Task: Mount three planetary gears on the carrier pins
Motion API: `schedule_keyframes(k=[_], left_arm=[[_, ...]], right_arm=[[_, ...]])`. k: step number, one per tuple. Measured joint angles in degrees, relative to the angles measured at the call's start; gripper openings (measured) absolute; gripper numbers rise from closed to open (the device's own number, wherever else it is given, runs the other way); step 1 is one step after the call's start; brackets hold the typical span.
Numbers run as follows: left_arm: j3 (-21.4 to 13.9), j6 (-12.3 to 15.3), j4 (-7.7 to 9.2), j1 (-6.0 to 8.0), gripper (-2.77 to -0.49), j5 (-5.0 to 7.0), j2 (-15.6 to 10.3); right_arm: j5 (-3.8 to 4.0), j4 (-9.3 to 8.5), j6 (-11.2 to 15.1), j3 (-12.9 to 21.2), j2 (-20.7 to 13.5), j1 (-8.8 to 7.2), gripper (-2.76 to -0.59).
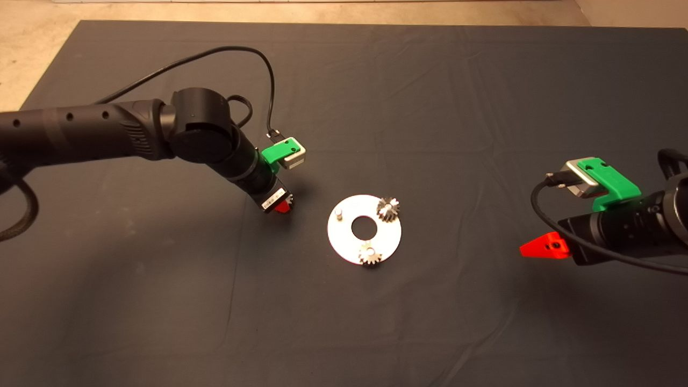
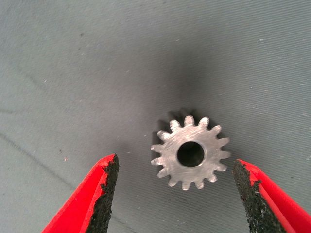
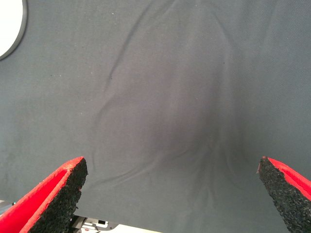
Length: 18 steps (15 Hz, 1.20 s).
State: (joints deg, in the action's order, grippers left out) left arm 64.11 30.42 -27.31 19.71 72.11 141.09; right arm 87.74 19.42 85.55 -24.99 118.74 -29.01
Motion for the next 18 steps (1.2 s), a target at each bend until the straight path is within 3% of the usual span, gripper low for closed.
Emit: schedule_keyframes(k=[2,5,12,14,18], left_arm=[[0.0,0.9,-0.02,0.01,-1.63,-0.35,0.0],[0.0,1.5,-0.02,-0.01,-1.63,-2.55,0.0],[-0.1,2.4,-0.02,-0.03,-1.63,-3.46,-0.3],[-0.1,3.0,-0.02,-0.04,-1.63,-5.02,-0.6],[-0.6,3.7,-0.02,-0.20,-1.63,-5.19,-0.9]], right_arm=[[-0.02,0.00,0.0,-0.3,0.0,-0.01,-0.73],[-0.02,0.00,0.0,-0.6,0.0,0.00,-0.74],[0.00,0.00,0.0,-0.8,0.3,0.27,-0.74],[0.02,0.00,0.0,-0.8,0.3,0.27,-0.74],[-0.02,0.00,0.0,-0.8,0.3,0.27,-0.74]])
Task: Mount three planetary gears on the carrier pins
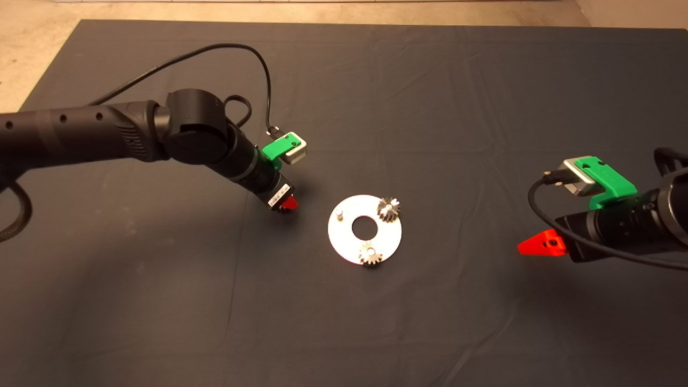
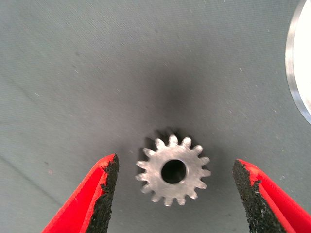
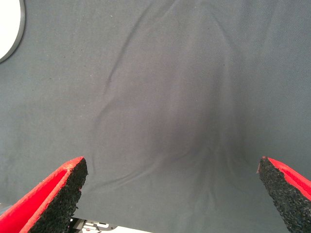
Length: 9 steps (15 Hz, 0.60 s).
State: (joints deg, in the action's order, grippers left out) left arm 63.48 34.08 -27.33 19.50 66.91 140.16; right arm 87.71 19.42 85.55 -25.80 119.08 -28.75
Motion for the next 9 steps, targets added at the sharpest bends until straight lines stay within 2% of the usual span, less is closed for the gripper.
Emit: schedule_keyframes(k=[3,5,9], left_arm=[[-0.3,0.1,0.00,0.01,-1.63,-0.16,0.0],[-0.4,0.1,0.00,0.00,-1.63,-1.05,-0.2],[-0.4,0.2,0.00,-0.24,-1.63,-1.42,-0.5]], right_arm=[[0.00,0.00,0.0,0.0,0.0,0.00,-0.73],[-0.01,0.00,0.0,0.0,0.0,0.00,-0.74],[-0.01,-0.02,0.0,0.0,0.0,0.21,-0.74]])
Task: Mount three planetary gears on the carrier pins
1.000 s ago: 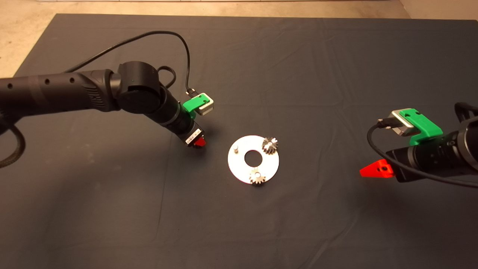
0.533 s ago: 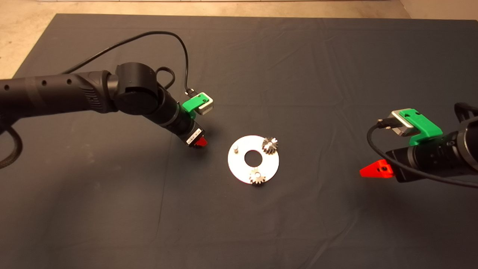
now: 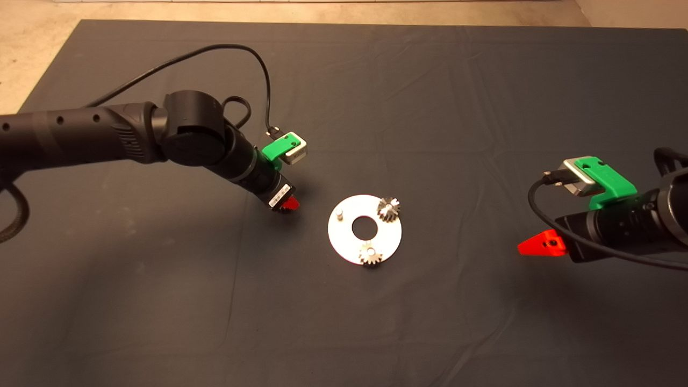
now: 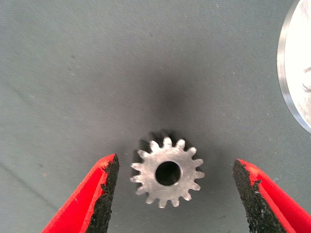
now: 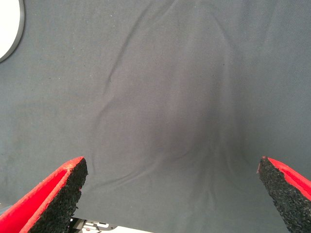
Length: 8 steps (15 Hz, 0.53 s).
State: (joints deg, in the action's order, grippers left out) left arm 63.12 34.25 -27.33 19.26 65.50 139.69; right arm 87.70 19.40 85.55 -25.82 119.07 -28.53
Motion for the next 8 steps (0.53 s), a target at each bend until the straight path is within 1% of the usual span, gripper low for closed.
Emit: schedule_keyframes(k=[1,3,4,6,8], left_arm=[[0.0,0.0,0.00,-0.09,-1.63,-0.01,0.0],[0.0,0.0,0.00,-0.05,-1.63,-0.03,0.0],[0.0,0.0,0.00,-0.06,-1.63,-0.06,0.0],[0.0,0.0,0.00,-0.05,-1.63,-0.12,0.0],[0.0,0.0,0.00,-0.06,-1.63,-0.14,0.0]], right_arm=[[0.04,0.00,0.0,0.0,0.0,0.67,-0.74],[0.01,-0.09,0.0,0.0,0.0,3.09,-0.74],[0.01,-0.18,0.0,0.0,0.0,3.63,-0.74],[0.01,-0.18,0.0,0.0,0.0,3.78,-0.74],[0.03,-0.18,0.0,0.0,0.0,4.65,-0.74]])
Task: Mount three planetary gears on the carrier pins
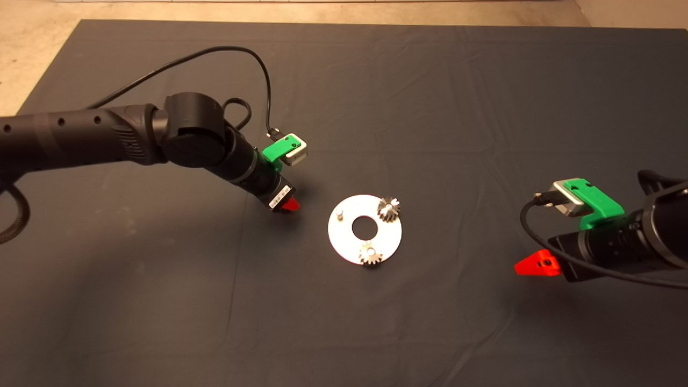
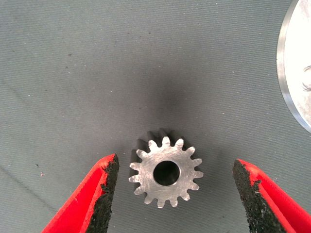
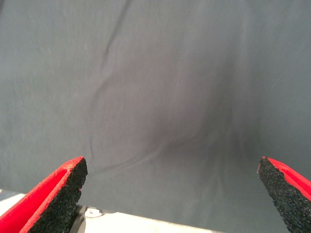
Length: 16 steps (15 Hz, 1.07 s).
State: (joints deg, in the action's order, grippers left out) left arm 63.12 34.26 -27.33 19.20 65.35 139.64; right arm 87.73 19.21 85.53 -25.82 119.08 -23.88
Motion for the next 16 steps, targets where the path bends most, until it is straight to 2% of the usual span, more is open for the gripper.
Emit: schedule_keyframes(k=[2,5,7,14,15,16], left_arm=[[0.0,0.0,-0.01,-0.21,-1.63,-0.09,0.0],[0.0,0.0,-0.04,-1.67,-1.63,-0.44,0.0],[0.0,0.0,-0.04,-1.73,-1.63,-0.91,0.0],[0.0,0.0,-0.04,-1.73,-1.70,-0.94,0.0],[0.0,0.0,-0.04,-1.73,-1.72,-0.94,0.0],[0.0,0.0,-0.04,-1.73,-1.84,-0.96,0.0]], right_arm=[[0.01,0.00,0.0,0.0,0.0,0.53,-0.74],[-0.02,0.00,0.0,0.0,0.0,0.87,-0.74],[-0.02,0.00,0.0,0.0,0.0,0.87,-0.74],[-0.01,0.00,-0.1,0.0,0.0,0.87,-0.74],[-0.02,0.00,-0.1,0.0,0.0,0.87,-0.74],[-0.02,0.00,-0.1,0.0,0.0,0.87,-0.74]])
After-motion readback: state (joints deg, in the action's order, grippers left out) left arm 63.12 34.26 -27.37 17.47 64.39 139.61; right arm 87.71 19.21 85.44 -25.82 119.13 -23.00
